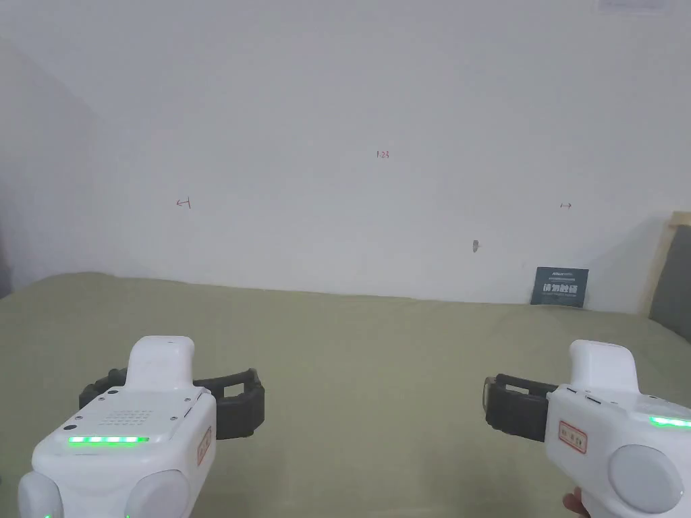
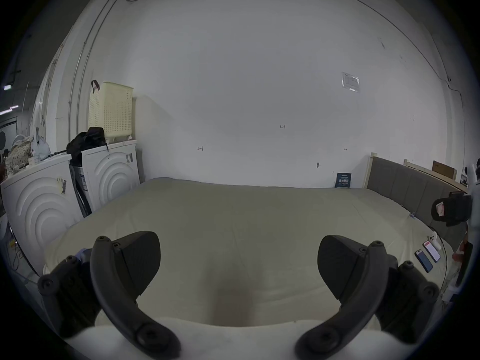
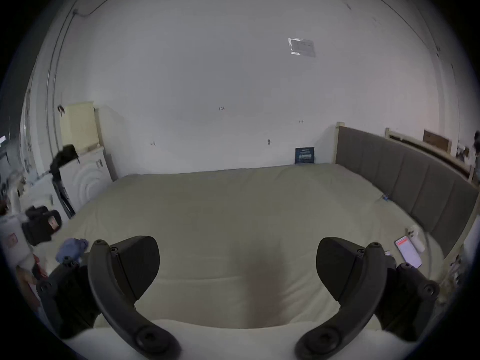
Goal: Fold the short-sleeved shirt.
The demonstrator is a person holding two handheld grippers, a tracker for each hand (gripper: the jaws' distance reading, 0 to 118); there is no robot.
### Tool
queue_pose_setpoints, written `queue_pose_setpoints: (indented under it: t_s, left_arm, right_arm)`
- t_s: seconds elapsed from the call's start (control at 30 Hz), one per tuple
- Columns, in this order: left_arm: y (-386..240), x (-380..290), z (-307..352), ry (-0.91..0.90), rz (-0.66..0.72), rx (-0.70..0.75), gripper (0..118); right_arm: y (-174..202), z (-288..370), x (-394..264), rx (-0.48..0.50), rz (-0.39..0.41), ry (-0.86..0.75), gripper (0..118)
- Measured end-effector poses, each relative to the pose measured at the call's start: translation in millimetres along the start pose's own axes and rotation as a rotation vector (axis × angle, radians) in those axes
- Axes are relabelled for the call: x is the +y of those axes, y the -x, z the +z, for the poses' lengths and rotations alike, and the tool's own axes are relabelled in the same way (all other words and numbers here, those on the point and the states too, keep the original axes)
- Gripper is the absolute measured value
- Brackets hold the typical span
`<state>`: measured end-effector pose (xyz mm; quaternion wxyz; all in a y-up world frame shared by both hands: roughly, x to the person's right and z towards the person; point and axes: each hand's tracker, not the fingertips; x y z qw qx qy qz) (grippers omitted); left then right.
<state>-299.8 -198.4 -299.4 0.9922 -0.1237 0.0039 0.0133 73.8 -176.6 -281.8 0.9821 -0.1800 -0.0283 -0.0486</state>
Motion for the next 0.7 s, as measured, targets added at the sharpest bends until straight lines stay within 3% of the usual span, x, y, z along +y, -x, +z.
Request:
queue_pose_setpoints:
  t_s: [0.1, 0.23, 0.47, 0.6, 0.7]
  left_arm:
    - [-0.2, 1.8, 1.5, -0.006, -0.015, -0.001, 118]
    - [1.8, 4.9, 4.7, -0.014, 0.000, -0.010, 118]
    - [1.5, 4.2, 6.0, -0.030, -0.005, 0.010, 118]
    - [3.2, 4.3, 6.1, -0.027, 0.003, 0.003, 118]
    - [4.1, 3.8, 5.9, -0.028, 0.003, 0.006, 118]
  right_arm:
    - [-10.1, 1.8, -1.1, 0.095, -0.089, -0.017, 118]
    - [-10.7, 2.5, -1.6, 0.041, -0.095, -0.015, 118]
    - [-9.5, 2.5, -11.8, 0.043, -0.058, -0.059, 118]
    - [-3.7, 3.0, -15.9, -0.031, 0.035, -0.141, 118]
    - [-3.5, 1.4, -15.9, -0.016, 0.033, -0.129, 118]
